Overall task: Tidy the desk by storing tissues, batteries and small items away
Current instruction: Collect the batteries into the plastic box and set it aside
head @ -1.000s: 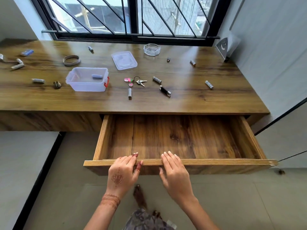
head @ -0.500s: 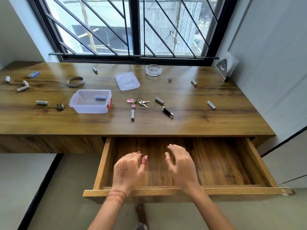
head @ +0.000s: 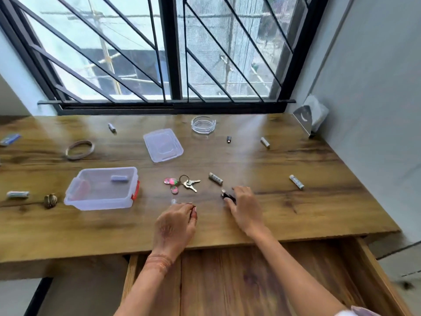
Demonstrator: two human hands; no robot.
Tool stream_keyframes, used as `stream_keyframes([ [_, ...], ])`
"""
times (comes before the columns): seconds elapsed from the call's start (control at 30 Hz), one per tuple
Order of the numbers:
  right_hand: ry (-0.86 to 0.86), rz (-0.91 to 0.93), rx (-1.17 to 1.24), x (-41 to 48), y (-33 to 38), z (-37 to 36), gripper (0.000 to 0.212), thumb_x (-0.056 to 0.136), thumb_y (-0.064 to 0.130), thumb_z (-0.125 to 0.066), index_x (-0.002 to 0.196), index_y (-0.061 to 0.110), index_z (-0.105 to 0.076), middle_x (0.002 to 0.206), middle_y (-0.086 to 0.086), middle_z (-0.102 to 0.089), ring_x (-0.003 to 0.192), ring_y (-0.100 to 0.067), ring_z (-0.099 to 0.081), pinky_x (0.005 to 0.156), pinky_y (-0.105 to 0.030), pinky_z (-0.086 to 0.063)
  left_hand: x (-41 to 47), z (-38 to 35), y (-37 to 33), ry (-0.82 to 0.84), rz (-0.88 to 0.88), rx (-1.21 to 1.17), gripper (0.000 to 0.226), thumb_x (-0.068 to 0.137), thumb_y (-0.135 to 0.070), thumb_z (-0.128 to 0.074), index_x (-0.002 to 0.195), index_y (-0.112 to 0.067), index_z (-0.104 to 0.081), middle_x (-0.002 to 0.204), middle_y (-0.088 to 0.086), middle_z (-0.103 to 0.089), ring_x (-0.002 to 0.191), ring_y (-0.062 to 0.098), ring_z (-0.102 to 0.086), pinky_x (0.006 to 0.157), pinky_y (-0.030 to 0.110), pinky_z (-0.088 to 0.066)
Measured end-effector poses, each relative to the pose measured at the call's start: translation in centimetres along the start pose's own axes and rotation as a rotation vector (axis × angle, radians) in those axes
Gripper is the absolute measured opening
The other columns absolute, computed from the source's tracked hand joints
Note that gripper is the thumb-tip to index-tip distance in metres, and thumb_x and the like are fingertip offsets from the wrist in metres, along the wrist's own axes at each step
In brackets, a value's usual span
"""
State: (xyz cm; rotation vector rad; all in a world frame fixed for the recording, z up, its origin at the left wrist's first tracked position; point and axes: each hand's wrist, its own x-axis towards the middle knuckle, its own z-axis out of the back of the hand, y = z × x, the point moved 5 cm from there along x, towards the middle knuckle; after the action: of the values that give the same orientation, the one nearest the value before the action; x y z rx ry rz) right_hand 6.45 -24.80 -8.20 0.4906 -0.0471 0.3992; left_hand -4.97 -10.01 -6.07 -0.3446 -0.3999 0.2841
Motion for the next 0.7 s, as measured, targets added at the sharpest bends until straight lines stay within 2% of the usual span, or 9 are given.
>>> stream_keyframes([
  [0.17,-0.058,0.016,-0.046,1.2,-0.2,-0.8,0.02,0.084,0.024,-0.063,0.09,0.005,-0.066,0.093,-0.012,-0.063,0.094,-0.028,-0.056,0.079,-0.035,-0.047,4.0,-1.4,-0.2,0.041,-0.03,0.016,0.006,0.068,-0.018,-0.077,0.07,-0.019,-0.071,0.068,0.0,-0.071,0.059,0.019,-0.067,0.05,0.021,-0.049],
  [0.23,-0.068,0.022,-0.033,1.5,-0.2,-0.6,0.017,0.086,0.022,-0.061,0.091,0.006,-0.066,0.092,-0.01,-0.063,0.091,-0.025,-0.057,0.078,-0.031,-0.046,5.8,-2.3,-0.3,0.084,-0.036,0.006,0.007,0.073,-0.025,-0.066,0.07,-0.019,-0.07,0.069,0.001,-0.071,0.062,0.022,-0.067,0.052,0.025,-0.052],
  [0.33,-0.123,-0.021,0.049,2.5,-0.9,0.4,0.015,0.09,0.021,-0.056,0.095,0.01,-0.064,0.091,-0.006,-0.063,0.089,-0.02,-0.057,0.077,-0.026,-0.042,10.0,-3.8,-1.7,0.165,-0.054,-0.069,0.018,0.083,-0.025,-0.054,0.086,-0.016,-0.07,0.086,0.006,-0.072,0.078,0.03,-0.068,0.064,0.034,-0.052],
  [0.4,-0.164,-0.069,0.112,3.1,-1.6,1.4,0.015,0.091,0.023,-0.055,0.097,0.012,-0.064,0.09,-0.002,-0.063,0.086,-0.017,-0.057,0.074,-0.023,-0.042,13.5,-5.1,-3.0,0.203,-0.058,-0.108,0.021,0.09,-0.023,-0.05,0.099,-0.013,-0.067,0.102,0.009,-0.068,0.094,0.033,-0.063,0.074,0.036,-0.047],
  [0.5,-0.217,-0.142,0.159,4.0,-2.8,2.6,0.015,0.091,0.023,-0.055,0.097,0.014,-0.065,0.087,0.002,-0.063,0.08,-0.012,-0.058,0.066,-0.018,-0.042,19.0,-8.0,-4.3,0.233,-0.077,-0.158,0.022,0.09,-0.016,-0.049,0.103,-0.007,-0.064,0.106,0.016,-0.065,0.097,0.037,-0.06,0.076,0.037,-0.044],
  [0.6,-0.247,-0.202,0.198,4.7,-4.0,3.3,0.012,0.089,0.021,-0.059,0.096,0.014,-0.066,0.086,0.002,-0.064,0.079,-0.014,-0.06,0.07,-0.028,-0.05,23.3,-11.7,-4.8,0.319,-0.114,-0.178,0.03,0.087,-0.009,-0.051,0.116,-0.004,-0.055,0.114,0.021,-0.06,0.103,0.039,-0.057,0.084,0.039,-0.043],
  [0.7,-0.277,-0.237,0.196,5.5,-5.2,3.4,0.01,0.088,0.02,-0.061,0.094,0.015,-0.066,0.085,0.003,-0.064,0.078,-0.015,-0.06,0.07,-0.03,-0.05,26.2,-14.5,-5.7,0.381,-0.164,-0.151,0.04,0.085,-0.001,-0.048,0.125,0.0,-0.044,0.125,0.024,-0.051,0.112,0.036,-0.051,0.092,0.034,-0.036],
])
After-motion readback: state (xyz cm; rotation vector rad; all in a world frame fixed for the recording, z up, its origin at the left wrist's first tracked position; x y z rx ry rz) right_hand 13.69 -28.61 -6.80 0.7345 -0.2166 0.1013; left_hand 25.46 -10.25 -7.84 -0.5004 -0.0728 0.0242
